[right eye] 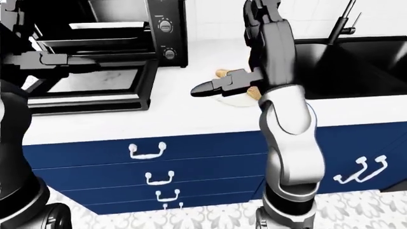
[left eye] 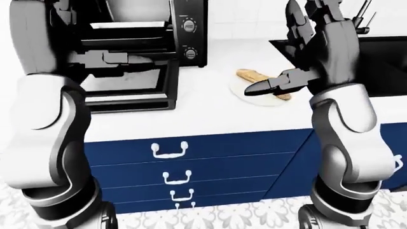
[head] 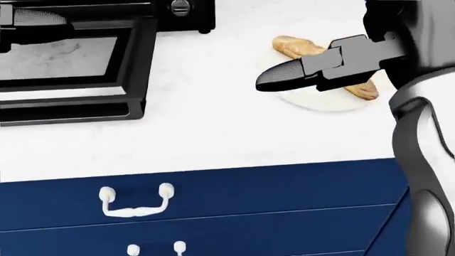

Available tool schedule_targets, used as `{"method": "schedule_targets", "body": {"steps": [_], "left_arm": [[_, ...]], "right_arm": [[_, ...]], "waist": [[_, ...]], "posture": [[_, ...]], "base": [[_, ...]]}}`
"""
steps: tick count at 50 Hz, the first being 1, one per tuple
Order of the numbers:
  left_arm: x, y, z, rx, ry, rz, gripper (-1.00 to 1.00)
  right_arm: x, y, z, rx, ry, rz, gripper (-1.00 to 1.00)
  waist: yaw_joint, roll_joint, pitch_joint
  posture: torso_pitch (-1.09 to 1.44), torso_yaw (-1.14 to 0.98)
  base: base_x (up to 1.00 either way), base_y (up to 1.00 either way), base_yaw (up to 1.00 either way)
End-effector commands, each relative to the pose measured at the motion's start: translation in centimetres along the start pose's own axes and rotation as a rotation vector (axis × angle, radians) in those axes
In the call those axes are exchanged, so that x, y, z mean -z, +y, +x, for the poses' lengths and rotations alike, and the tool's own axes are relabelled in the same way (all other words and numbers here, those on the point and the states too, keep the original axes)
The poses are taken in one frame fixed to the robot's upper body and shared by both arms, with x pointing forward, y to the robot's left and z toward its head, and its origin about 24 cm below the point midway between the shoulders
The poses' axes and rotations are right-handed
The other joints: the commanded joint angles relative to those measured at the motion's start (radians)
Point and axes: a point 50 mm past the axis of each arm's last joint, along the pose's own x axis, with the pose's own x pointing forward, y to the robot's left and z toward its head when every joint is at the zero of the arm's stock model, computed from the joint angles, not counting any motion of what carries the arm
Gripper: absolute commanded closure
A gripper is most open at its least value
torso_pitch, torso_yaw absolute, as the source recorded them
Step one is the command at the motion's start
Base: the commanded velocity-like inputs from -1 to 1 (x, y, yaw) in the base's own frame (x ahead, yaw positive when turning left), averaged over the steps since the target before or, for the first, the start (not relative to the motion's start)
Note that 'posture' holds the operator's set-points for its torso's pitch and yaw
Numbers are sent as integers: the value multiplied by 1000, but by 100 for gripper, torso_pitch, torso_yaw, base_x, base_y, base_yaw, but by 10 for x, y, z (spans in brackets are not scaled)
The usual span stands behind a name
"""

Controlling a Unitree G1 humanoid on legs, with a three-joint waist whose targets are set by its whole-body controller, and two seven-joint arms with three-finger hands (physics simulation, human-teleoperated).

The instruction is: Place the baguette on the tray of the toaster oven.

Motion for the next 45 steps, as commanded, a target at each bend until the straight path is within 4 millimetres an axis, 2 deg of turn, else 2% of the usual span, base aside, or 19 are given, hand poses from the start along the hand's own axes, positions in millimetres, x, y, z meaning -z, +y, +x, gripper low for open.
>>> {"method": "schedule_targets", "body": {"steps": [1,3,5,9,19,20,22,23,27,28,30,32,33,34,35,36,37,42,45], "left_arm": [[-8,1,1,-4,-37,2,-100],[-11,2,0,-4,-43,5,-100],[-13,3,1,-7,-48,11,-100],[-21,4,-3,-5,-66,27,-100],[-27,6,-6,-10,-89,33,-100],[-27,6,-6,-9,-89,33,-100],[-27,7,-6,-12,-91,35,-100],[-28,7,-6,-12,-91,34,-100],[-28,6,-6,-9,-93,39,-100],[-28,6,-6,-9,-91,40,-100],[-28,5,-6,-9,-91,40,-100],[-27,4,-6,-7,-91,43,-100],[-27,4,-6,-6,-91,44,-100],[-27,4,-6,-6,-90,43,-100],[-27,4,-6,-5,-89,44,-100],[-26,4,-6,-4,-89,45,-100],[-27,4,-6,-4,-89,46,-100],[-28,4,-7,-5,-92,50,-100],[-29,3,-7,-1,-101,59,-100]], "right_arm": [[-4,-2,1,12,-23,-9,-100],[-5,-3,1,22,-30,-11,-100],[-6,-3,0,21,-33,-8,-100],[-8,-3,0,23,-41,-10,-100],[-8,-3,0,13,-46,-11,-100],[-8,-1,0,3,-48,-16,-100],[-8,-2,0,5,-50,-13,-100],[-8,-2,0,5,-50,-15,-100],[-7,-2,-1,5,-48,-12,-100],[-6,-2,-1,8,-47,-11,-100],[-6,-2,-1,8,-47,-10,-100],[-6,-2,-2,4,-51,-7,-100],[-5,-2,-2,10,-45,-6,-100],[-4,-2,-3,9,-43,-9,-100],[-2,-4,-3,17,-34,-11,-100],[-2,-4,-4,20,-37,-11,-100],[-2,-5,-3,28,-36,-4,-100],[-3,-4,-5,22,-43,-4,-100],[-3,-4,-5,21,-44,-4,-100]], "waist": [[1,-2,-1],[4,-58,-14],[2,-27,-6],[-10,-6,-22],[-23,-1,-21],[-21,7,-41],[-21,11,-19],[-22,12,6],[-17,20,12],[-16,22,4],[-6,8,-6],[1,-13,-4],[0,-30,-1],[-9,-64,-25],[-10,-38,0],[-1,-60,2],[-6,-66,10],[-13,-32,35],[-34,28,0]], "posture": [[0,0],[0,0],[0,0],[0,0],[0,0],[0,0],[0,0],[0,0],[0,0],[0,0],[0,0],[0,0],[0,0],[0,0],[0,0],[0,0],[0,0],[0,0],[0,0]], "base": [[0,0,0],[0,0,0],[0,0,0],[0,0,0],[0,0,0],[7,0,0],[32,0,0],[41,0,0],[43,0,0],[41,0,0],[42,0,0],[43,0,0],[27,0,0],[23,0,0],[0,0,0],[0,0,0],[0,0,0],[0,0,0],[0,0,0]]}}
